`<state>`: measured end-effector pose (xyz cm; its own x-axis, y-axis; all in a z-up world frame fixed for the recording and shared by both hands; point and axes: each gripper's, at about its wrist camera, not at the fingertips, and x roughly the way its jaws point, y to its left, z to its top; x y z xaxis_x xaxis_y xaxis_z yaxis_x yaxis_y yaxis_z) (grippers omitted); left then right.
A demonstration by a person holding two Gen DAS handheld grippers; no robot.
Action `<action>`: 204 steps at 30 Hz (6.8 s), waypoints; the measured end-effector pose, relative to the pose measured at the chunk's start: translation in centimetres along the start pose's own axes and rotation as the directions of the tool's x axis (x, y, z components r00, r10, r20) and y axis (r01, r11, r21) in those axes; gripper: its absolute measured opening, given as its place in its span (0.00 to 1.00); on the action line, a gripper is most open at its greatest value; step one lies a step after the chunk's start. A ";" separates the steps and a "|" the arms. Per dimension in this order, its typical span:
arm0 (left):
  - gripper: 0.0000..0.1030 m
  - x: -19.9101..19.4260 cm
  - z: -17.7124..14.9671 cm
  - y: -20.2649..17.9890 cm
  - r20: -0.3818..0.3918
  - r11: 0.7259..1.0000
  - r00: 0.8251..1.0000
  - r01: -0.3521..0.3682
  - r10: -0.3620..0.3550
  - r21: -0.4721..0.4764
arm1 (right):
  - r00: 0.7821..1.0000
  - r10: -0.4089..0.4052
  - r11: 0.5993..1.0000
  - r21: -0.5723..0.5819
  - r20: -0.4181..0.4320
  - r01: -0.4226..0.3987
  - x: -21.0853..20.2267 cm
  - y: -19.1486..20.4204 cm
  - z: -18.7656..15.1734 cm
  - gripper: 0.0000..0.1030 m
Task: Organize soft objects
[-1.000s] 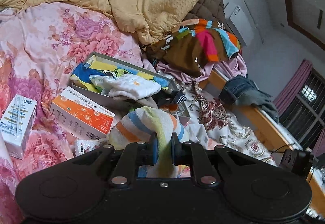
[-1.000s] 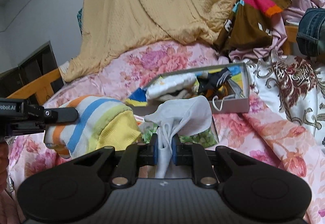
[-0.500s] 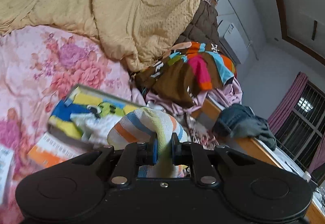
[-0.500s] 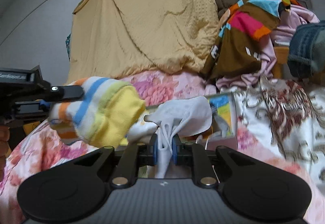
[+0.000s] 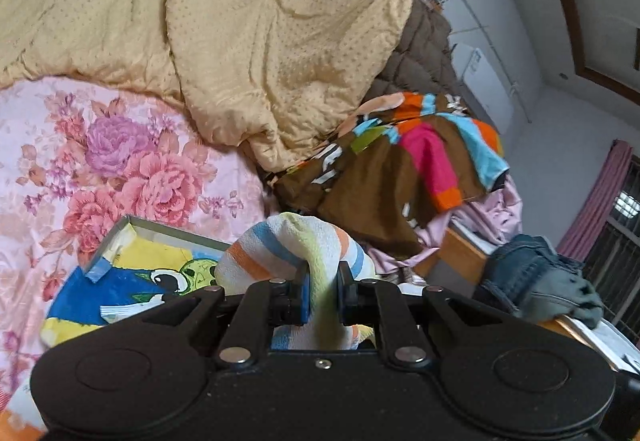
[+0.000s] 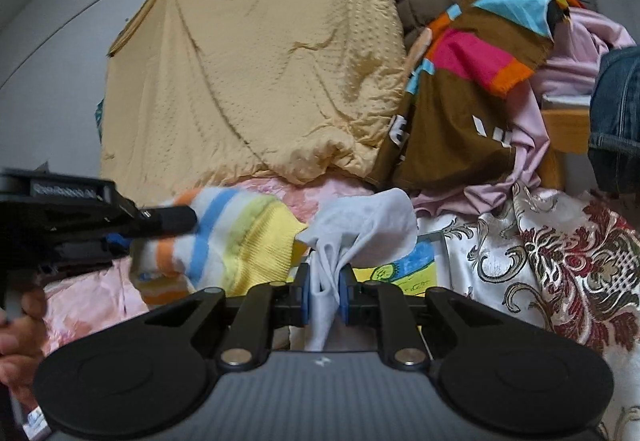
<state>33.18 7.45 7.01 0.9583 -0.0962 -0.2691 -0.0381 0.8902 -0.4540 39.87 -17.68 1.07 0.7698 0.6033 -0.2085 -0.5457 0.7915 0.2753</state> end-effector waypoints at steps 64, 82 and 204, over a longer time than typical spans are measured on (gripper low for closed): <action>0.93 -7.3 -0.3 -1.7 -0.028 0.975 0.983 -0.173 0.179 0.139 | 0.999 -0.038 0.999 -0.013 -0.026 0.038 -7.3 2.4 4.7 1.00; 0.99 -21.5 -6.3 -1.9 0.048 0.967 0.984 -0.178 0.172 0.185 | 0.998 -0.037 0.995 -0.092 -0.052 0.032 -17.6 9.7 -0.2 1.00; 0.85 -13.5 -12.4 12.4 -0.290 0.998 0.957 -0.022 0.006 -0.053 | 0.884 0.147 0.913 -0.283 -0.444 -0.294 -6.6 15.8 -14.2 1.00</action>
<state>16.29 14.28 -5.49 0.8350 -0.2157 -0.5062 -0.0746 0.8671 -0.4925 21.46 -7.75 -6.51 0.4531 0.6933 -0.5604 -0.8182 0.5730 0.0475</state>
